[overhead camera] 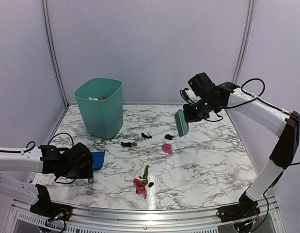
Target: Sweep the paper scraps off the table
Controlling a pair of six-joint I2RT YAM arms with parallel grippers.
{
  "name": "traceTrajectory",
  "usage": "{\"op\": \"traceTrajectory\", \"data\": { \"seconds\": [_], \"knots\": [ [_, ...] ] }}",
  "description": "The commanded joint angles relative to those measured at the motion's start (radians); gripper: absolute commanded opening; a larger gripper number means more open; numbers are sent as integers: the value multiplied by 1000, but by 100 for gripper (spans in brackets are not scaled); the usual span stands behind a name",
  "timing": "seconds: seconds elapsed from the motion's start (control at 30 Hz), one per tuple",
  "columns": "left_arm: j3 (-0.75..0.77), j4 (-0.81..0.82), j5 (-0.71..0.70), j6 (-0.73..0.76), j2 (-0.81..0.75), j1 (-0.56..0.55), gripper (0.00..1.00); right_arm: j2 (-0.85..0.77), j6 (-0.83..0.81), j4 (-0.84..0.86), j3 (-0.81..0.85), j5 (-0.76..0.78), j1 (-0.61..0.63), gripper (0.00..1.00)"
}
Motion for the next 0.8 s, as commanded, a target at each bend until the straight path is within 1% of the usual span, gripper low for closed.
{"op": "traceTrajectory", "data": {
  "seconds": [0.0,0.13,0.33,0.47,0.63,0.77],
  "knots": [
    [-15,111,-12,16,72,-3,64,-3,-41,-5,54,22,-8,0],
    [-13,151,-12,20,140,-4,60,-11,-54,-9,47,25,-7,0],
    [18,162,-19,17,258,-4,54,-26,-66,-9,30,31,-7,0],
    [22,179,-33,16,290,-4,42,-39,-74,-8,13,40,-8,0],
    [20,194,-61,20,292,-4,27,-48,-83,-9,5,50,-8,0],
    [19,196,-74,43,279,-4,17,-50,-86,-9,3,52,-8,0]
  ]
}}
